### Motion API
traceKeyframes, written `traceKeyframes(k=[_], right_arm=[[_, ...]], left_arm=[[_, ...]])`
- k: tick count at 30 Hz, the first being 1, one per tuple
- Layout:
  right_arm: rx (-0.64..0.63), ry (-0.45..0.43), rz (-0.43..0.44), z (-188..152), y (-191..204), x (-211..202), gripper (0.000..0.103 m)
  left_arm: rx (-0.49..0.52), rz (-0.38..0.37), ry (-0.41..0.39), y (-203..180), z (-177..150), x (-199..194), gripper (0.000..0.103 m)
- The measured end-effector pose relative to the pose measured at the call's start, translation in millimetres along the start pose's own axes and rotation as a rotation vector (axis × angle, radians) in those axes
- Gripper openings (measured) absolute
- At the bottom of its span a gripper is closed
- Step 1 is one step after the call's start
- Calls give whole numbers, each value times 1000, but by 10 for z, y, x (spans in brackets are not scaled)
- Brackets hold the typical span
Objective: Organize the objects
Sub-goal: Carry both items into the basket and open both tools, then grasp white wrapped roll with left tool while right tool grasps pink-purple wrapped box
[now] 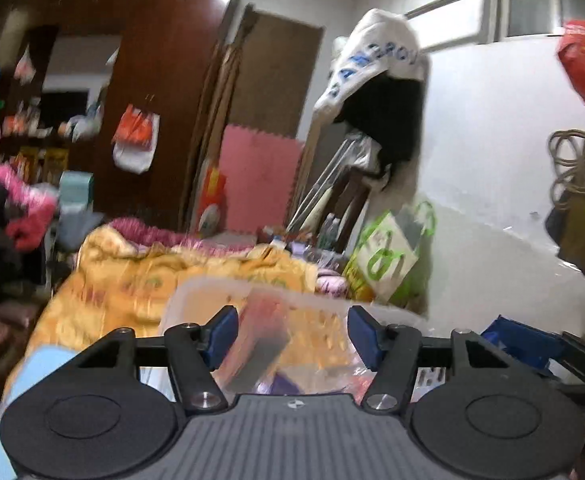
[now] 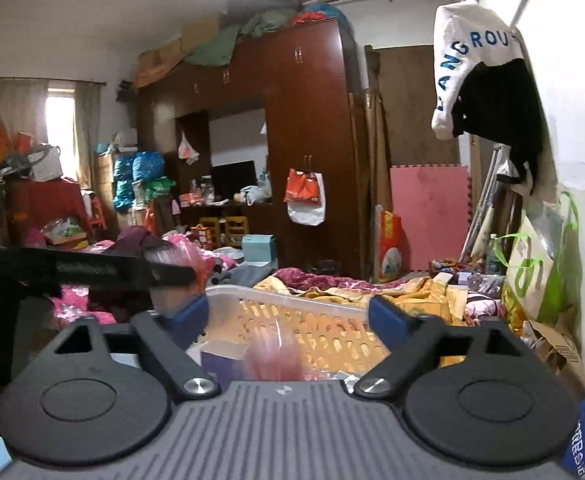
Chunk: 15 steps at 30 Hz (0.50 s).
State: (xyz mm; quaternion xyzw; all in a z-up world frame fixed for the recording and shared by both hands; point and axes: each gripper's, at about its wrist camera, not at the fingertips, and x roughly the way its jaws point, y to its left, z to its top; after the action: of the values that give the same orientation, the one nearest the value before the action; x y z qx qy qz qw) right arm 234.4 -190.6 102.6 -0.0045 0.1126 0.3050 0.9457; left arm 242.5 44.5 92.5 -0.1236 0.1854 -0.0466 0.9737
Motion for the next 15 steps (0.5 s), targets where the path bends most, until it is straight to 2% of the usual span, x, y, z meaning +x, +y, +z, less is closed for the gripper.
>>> traceKeyframes(k=[2, 6, 8, 10, 12, 15], right_arm=[[17, 10, 15, -56, -10, -116, 103], [61, 34, 97, -285, -10, -367, 103], [49, 108, 123, -541, 57, -367, 103], [19, 192, 106, -797, 155, -268, 103], [-17, 286, 92, -1051, 262, -104, 103], [-9, 365, 109, -1239, 291, 88, 103]], left_arm=[[10, -16, -13, 21, -76, -61, 66], [49, -24, -56, 2, -260, -380, 70], [55, -13, -95, 19, -386, -571, 81], [66, 5, -116, 19, -533, -685, 82], [84, 17, -86, 34, -673, -679, 83], [71, 10, -23, 124, -820, -570, 83]])
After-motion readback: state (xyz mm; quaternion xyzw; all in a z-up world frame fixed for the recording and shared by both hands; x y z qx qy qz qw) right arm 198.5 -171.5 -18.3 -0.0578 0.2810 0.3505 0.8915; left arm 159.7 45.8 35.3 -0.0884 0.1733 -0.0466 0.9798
